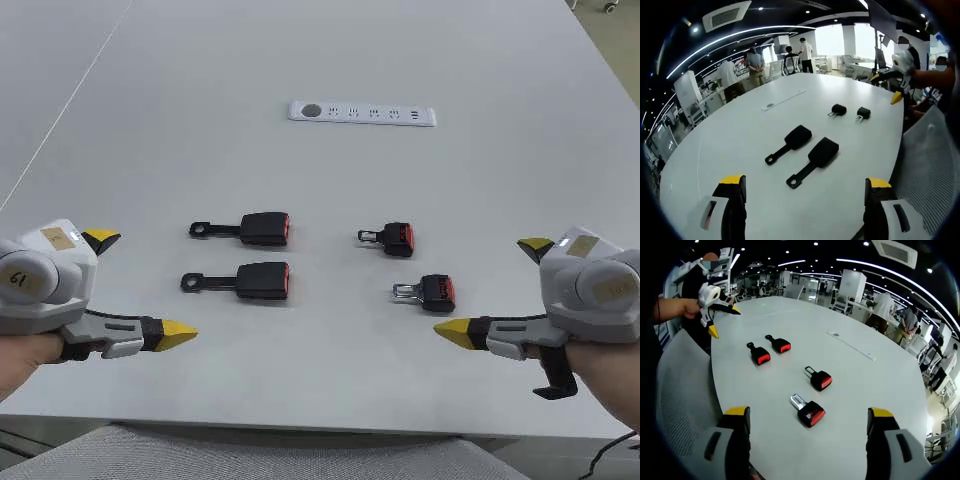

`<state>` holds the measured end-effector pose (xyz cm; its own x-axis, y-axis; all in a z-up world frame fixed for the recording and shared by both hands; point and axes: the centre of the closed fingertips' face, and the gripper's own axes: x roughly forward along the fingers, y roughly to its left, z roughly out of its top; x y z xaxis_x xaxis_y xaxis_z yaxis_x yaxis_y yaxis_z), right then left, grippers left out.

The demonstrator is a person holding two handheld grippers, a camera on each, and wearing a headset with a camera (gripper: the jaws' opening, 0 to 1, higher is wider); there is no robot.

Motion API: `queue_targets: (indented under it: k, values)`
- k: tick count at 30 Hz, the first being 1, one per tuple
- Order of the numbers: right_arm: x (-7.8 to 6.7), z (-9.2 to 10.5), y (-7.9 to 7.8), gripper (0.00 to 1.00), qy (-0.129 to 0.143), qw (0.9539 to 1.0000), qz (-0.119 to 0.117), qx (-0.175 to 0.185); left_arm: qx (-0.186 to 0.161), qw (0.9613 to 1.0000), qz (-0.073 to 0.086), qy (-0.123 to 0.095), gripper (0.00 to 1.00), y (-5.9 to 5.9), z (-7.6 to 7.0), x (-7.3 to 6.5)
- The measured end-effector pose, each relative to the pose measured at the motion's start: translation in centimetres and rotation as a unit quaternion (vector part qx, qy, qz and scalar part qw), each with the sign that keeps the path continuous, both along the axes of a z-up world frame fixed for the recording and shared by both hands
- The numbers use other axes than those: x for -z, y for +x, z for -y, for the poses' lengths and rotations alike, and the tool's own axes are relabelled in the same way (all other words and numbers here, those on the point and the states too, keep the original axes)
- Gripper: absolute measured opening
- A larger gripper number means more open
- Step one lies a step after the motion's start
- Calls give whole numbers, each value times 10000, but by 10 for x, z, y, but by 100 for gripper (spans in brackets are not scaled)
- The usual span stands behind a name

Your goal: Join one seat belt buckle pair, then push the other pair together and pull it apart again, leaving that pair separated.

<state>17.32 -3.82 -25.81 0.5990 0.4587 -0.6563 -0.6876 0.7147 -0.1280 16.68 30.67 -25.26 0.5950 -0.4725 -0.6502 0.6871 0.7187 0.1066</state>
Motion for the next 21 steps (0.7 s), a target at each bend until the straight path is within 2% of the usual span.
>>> queue_targets:
  k: [21]
  values:
    - [0, 1, -1, 98, -19, 10000, -17, 22, 1, 10000, -6, 0, 100, -3, 0, 1]
